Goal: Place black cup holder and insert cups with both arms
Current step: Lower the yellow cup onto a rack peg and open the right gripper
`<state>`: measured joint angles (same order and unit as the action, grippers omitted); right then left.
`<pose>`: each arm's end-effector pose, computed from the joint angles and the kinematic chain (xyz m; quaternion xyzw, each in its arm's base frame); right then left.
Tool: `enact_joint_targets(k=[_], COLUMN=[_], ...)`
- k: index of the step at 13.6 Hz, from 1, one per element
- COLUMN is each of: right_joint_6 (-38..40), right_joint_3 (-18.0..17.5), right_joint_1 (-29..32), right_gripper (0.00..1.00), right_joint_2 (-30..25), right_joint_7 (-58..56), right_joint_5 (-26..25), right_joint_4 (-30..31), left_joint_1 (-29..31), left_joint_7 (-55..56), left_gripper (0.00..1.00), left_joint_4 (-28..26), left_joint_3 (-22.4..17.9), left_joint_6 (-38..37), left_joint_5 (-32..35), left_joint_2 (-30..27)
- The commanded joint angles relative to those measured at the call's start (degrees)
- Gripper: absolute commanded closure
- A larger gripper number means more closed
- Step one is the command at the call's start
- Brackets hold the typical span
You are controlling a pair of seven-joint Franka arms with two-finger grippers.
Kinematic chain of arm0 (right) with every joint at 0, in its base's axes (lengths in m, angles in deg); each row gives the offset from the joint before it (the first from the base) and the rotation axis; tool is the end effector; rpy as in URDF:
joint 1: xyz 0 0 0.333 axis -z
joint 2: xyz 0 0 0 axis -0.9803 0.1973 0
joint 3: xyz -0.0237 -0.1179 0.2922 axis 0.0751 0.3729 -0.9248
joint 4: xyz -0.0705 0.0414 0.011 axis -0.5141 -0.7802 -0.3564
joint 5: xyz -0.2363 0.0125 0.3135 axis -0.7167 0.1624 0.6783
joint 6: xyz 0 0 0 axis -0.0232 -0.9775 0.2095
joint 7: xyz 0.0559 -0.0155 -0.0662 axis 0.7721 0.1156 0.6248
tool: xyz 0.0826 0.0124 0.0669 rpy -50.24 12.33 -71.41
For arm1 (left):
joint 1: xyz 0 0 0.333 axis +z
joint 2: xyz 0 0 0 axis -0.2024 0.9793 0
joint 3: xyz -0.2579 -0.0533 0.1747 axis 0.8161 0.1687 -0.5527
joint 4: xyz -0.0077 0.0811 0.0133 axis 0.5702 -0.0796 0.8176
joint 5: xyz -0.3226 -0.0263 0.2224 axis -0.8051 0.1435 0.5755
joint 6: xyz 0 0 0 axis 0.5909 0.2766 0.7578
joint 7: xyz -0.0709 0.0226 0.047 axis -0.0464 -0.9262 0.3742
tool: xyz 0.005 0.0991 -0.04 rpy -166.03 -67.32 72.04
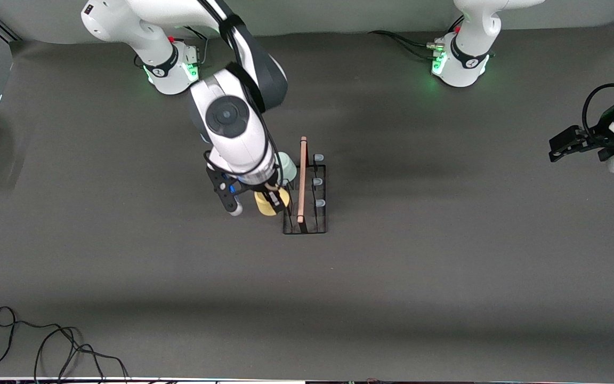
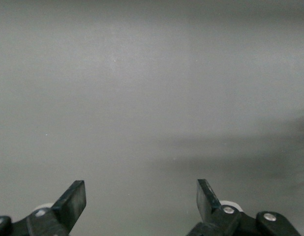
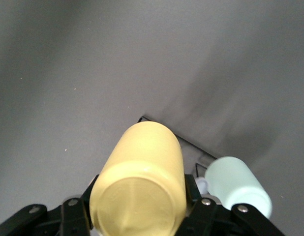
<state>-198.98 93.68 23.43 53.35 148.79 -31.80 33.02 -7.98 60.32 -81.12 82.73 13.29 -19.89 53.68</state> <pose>0.5661 0.4155 0.3872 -0.8591 0.5113 -0.0073 0.0211 0.5461 -0.0009 0.5850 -0.9999 0.0046 -0.0003 0.0099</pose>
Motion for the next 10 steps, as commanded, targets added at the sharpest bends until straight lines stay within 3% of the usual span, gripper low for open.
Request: enact_joint_targets(k=[1,10], right_joint_6=[-2.87,-8.14], right_joint_3=[0.36,0.27], right_joint_1=[-0.79,-2.12], right_gripper=[1.00,1.00], right_joint_2=[1.35,5.92], right_joint_7=[1.44,1.35], right_joint_5=[1.94,4.50], right_joint_4=[1.11,3.22], left_joint_1=[0.17,0.26], left_joint_7=[-0.37,-0.37], left_gripper=[0.00,0.00], left_joint_4=[0.88,0.88], left_joint_3=[-0.10,-0.19], left_joint_6=[-0.44,-0.61], left_joint_5=[0.63,0.63], left_joint_2=[0.31,0.40])
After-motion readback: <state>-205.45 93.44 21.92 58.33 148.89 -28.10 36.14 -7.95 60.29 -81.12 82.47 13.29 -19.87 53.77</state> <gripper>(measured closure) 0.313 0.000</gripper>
